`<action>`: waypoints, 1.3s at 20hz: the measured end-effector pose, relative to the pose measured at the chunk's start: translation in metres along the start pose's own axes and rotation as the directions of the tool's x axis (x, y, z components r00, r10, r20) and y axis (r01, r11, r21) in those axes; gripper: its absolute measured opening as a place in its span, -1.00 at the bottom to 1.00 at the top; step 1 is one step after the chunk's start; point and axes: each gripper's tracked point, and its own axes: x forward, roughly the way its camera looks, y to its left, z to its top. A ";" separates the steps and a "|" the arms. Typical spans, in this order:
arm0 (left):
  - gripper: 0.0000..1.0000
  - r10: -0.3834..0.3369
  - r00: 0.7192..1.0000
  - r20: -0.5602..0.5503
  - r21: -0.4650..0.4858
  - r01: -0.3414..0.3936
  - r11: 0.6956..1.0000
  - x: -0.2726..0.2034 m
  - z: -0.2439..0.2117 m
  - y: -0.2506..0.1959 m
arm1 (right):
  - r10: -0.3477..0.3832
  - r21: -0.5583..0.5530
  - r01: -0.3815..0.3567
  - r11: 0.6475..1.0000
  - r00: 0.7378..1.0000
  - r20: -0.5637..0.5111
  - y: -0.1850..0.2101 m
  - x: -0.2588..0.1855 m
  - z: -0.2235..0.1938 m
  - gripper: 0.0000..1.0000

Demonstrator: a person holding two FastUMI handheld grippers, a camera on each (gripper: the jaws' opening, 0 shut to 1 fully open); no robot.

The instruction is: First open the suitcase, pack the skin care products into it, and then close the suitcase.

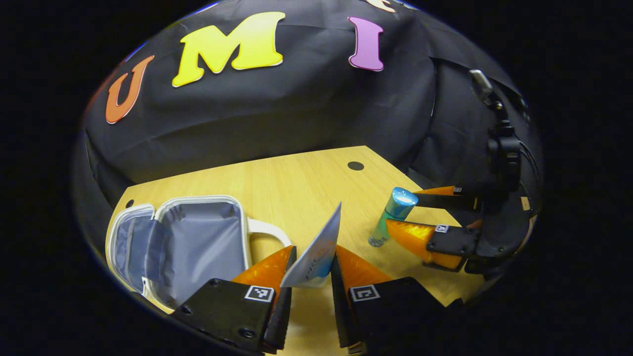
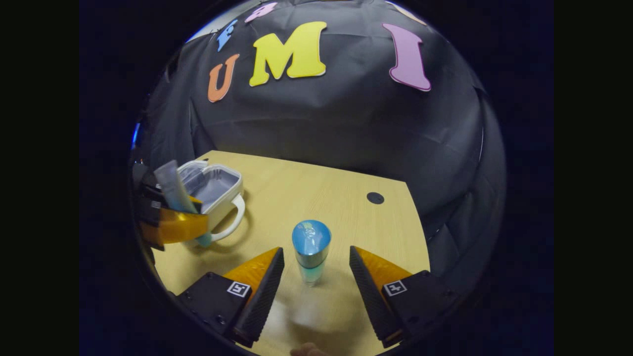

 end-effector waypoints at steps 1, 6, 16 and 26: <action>-0.18 0.018 1.000 -0.001 -0.003 -0.018 1.000 -0.008 -0.001 0.007 | -0.005 0.020 0.005 1.000 1.000 -0.006 0.003 0.006 -0.001 0.58; -0.17 0.039 0.999 -0.002 -0.026 -0.039 0.999 -0.039 -0.005 0.031 | -0.023 0.046 0.025 0.999 0.999 -0.031 0.012 0.025 -0.010 0.40; -0.17 0.024 1.000 0.012 -0.059 -0.023 0.998 -0.054 -0.007 0.103 | -0.128 0.044 0.130 0.991 0.991 -0.045 0.027 -0.008 -0.014 -0.26; -0.17 0.068 0.958 -0.279 -0.147 -0.112 0.983 -0.015 -0.087 0.181 | 0.025 0.097 -0.026 0.995 1.000 0.013 0.128 -0.084 0.030 -0.26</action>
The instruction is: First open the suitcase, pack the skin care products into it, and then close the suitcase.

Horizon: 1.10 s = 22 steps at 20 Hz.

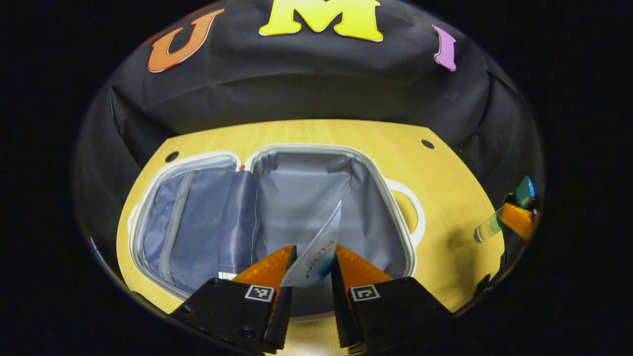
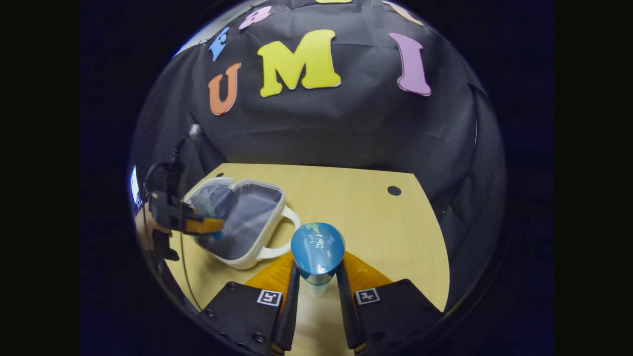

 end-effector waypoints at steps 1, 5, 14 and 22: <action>-0.17 -0.001 0.999 -0.036 0.004 0.001 1.000 0.002 -0.008 0.000 | 0.015 -0.003 -0.015 1.000 1.000 0.009 0.007 -0.005 0.004 -0.26; -0.17 0.012 0.997 -0.082 0.014 -0.011 1.000 0.013 -0.015 -0.001 | 0.050 -0.025 -0.049 0.998 0.998 0.028 0.021 -0.023 0.013 -0.26; -0.03 0.035 0.989 -0.145 -0.021 -0.039 0.999 0.034 -0.016 0.009 | 0.028 -0.006 -0.028 1.000 1.000 -0.003 0.013 -0.038 -0.003 -0.26; -0.31 0.051 0.989 -0.135 0.015 -0.050 0.999 0.045 -0.011 0.011 | 0.002 -0.005 -0.002 1.000 1.000 -0.020 0.007 -0.030 -0.005 -0.26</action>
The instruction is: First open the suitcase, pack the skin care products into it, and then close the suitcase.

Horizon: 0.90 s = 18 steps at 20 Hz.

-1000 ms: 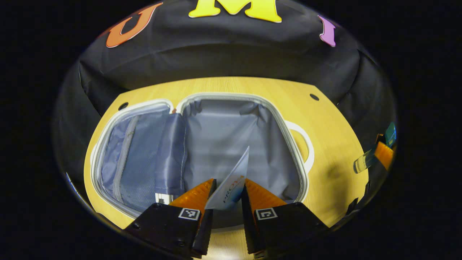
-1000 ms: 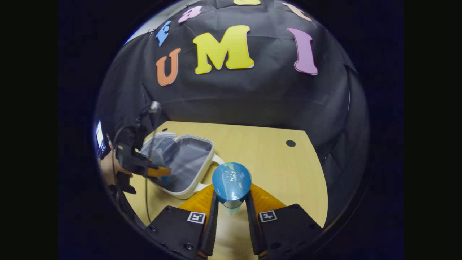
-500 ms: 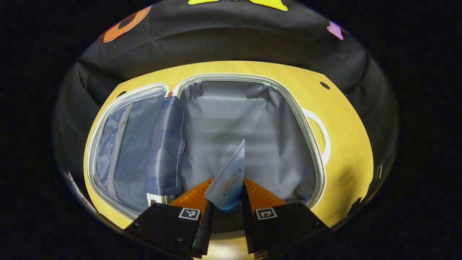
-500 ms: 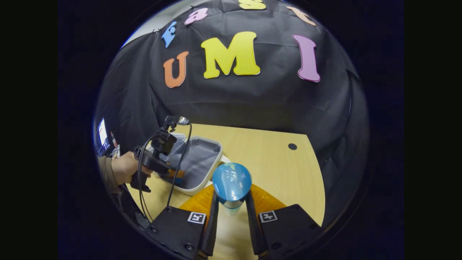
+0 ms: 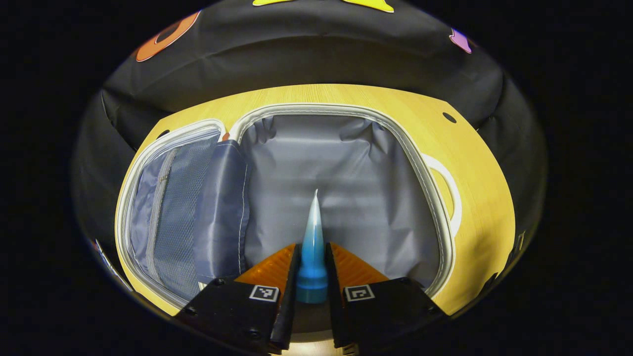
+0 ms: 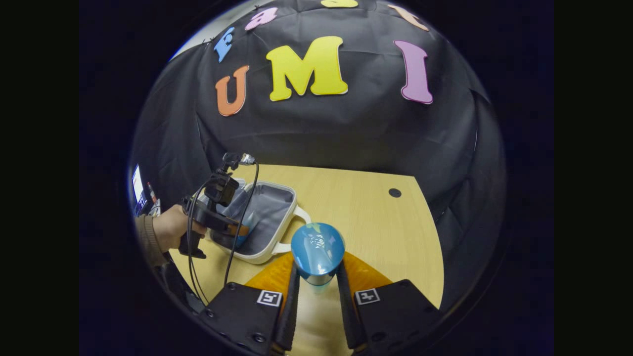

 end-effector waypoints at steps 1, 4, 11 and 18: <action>-0.19 0.001 1.000 0.000 0.002 -0.001 1.000 0.000 0.000 0.001 | 0.003 -0.002 -0.003 1.000 1.000 -0.002 0.002 0.001 0.001 -0.26; -0.34 0.025 1.000 0.004 -0.012 -0.024 1.000 -0.006 -0.002 0.005 | 0.015 -0.026 -0.016 1.000 1.000 -0.004 0.014 0.014 0.012 -0.27; -0.14 -0.063 0.972 0.228 -0.114 0.091 0.989 -0.073 0.010 0.006 | 0.085 -0.016 -0.085 0.996 0.996 -0.019 0.077 0.081 0.052 -0.26; 0.65 0.036 0.888 0.459 -0.066 -0.006 0.998 -0.156 0.018 0.059 | 0.179 -0.002 -0.182 0.983 0.971 -0.156 0.155 0.141 0.023 -0.26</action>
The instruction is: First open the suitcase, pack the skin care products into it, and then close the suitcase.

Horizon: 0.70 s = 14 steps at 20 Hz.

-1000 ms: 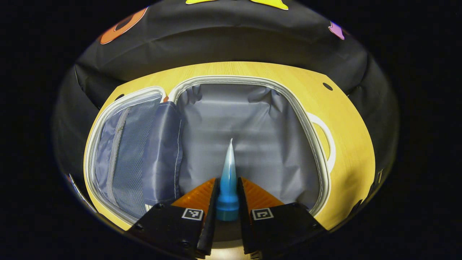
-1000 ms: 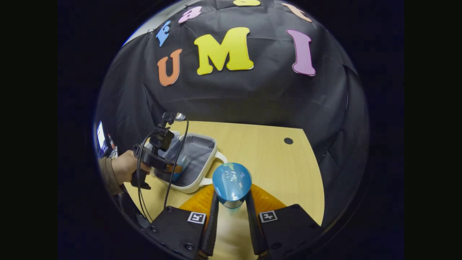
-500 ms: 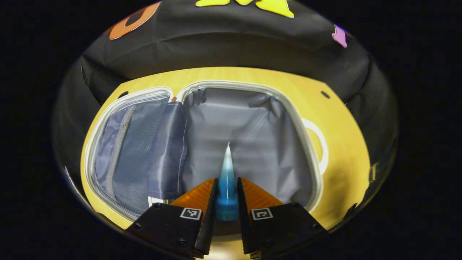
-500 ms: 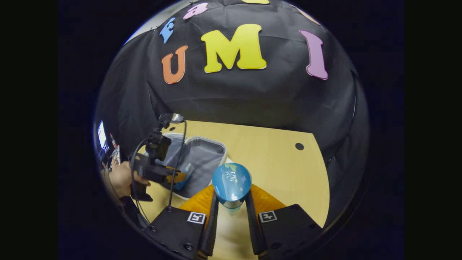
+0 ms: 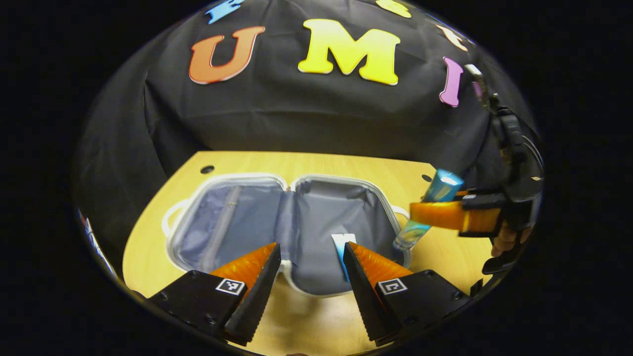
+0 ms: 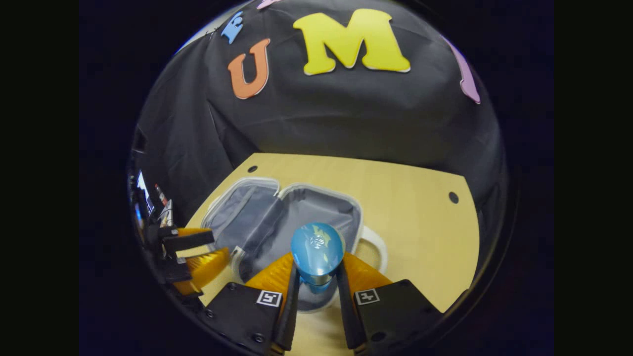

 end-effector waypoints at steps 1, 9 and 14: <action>0.66 0.016 0.999 0.042 0.033 -0.017 0.999 -0.007 0.010 0.008 | 0.004 0.001 -0.004 1.000 1.000 -0.029 0.006 0.009 -0.008 -0.26; 0.72 0.015 0.974 0.224 0.113 -0.042 0.993 -0.037 0.045 0.024 | -0.030 0.107 0.058 0.993 0.969 -0.245 0.011 0.064 -0.054 -0.26; 0.73 0.010 0.975 0.223 0.054 -0.023 0.998 -0.032 0.041 0.033 | -0.051 0.214 0.119 0.970 0.953 -0.299 0.001 0.089 -0.047 -0.31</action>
